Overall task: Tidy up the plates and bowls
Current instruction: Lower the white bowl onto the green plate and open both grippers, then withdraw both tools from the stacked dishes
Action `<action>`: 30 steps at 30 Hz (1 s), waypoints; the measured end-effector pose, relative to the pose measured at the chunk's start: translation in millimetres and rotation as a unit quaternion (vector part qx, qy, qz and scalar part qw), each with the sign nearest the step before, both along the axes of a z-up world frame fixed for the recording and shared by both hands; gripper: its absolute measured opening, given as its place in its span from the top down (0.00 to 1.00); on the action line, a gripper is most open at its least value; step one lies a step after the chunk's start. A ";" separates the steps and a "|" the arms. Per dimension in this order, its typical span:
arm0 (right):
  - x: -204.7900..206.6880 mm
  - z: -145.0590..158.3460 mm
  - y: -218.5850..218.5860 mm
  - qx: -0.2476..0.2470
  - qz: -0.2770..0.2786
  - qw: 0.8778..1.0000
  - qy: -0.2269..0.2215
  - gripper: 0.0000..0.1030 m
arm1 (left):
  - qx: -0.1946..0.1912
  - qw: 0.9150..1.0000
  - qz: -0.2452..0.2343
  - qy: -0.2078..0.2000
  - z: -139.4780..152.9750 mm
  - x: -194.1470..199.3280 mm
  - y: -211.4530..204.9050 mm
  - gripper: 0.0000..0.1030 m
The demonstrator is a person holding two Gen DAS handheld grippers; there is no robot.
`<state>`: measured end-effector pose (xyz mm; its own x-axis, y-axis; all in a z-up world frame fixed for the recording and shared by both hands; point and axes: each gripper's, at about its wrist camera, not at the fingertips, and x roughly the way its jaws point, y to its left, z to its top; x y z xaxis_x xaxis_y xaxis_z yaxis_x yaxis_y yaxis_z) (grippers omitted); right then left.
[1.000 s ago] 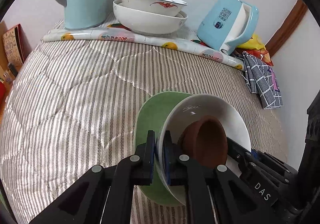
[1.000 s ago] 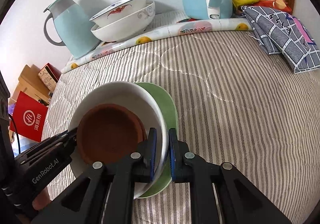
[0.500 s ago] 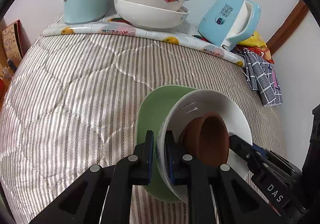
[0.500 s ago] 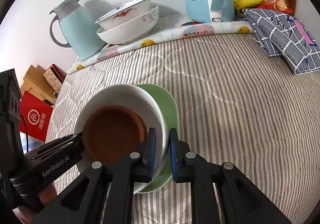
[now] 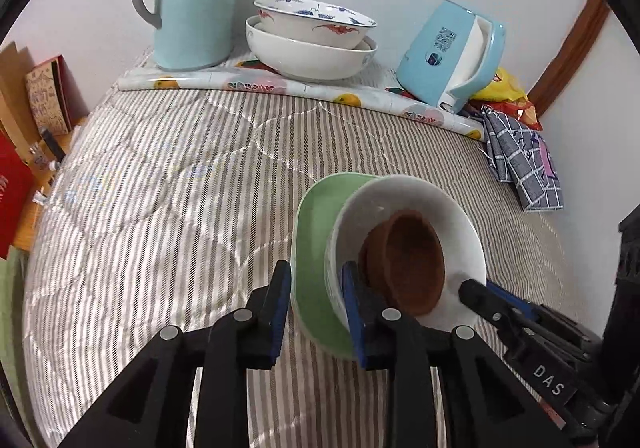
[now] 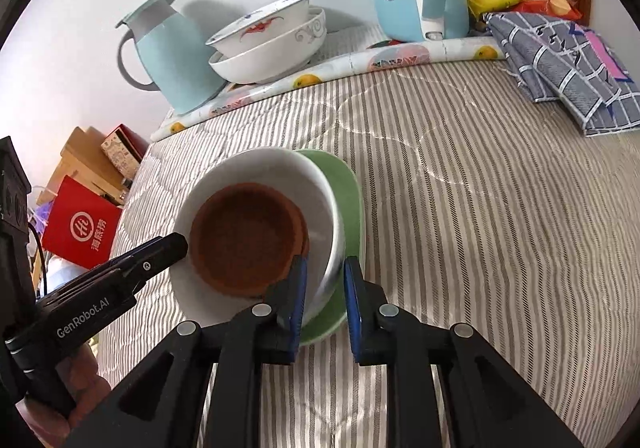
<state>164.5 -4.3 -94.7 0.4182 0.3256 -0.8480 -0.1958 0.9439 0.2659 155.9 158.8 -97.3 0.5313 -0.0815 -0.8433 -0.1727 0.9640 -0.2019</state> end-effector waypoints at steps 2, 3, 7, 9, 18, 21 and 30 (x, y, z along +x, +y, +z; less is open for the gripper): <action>-8.0 7.8 -0.9 -0.009 0.000 1.000 -0.011 0.81 | 0.004 1.000 0.006 -0.005 4.2 -7.7 -2.0 0.75; -12.9 12.3 -2.0 -0.013 0.000 1.000 -0.018 0.81 | 0.005 1.000 0.008 -0.008 6.3 -11.4 -2.4 0.75; -32.2 28.1 -8.7 -0.016 0.001 0.999 -0.034 0.76 | 0.010 1.000 0.009 -0.022 17.4 -29.2 -9.5 0.74; -43.9 37.0 -12.9 -0.022 0.001 0.999 -0.048 0.72 | 0.019 0.999 0.012 -0.032 24.9 -39.7 -15.5 0.63; -88.4 76.1 -45.8 -0.030 -0.043 0.993 -0.103 0.58 | 0.047 0.996 0.017 -0.079 55.3 -84.6 -48.5 0.47; -99.7 85.9 -56.6 -0.038 -0.046 0.992 -0.111 0.54 | 0.054 0.994 0.025 -0.095 65.2 -97.9 -57.1 0.41; -136.0 102.1 -90.0 -0.060 -0.065 0.987 -0.132 0.37 | 0.081 0.989 0.020 -0.120 86.9 -133.7 -93.5 0.22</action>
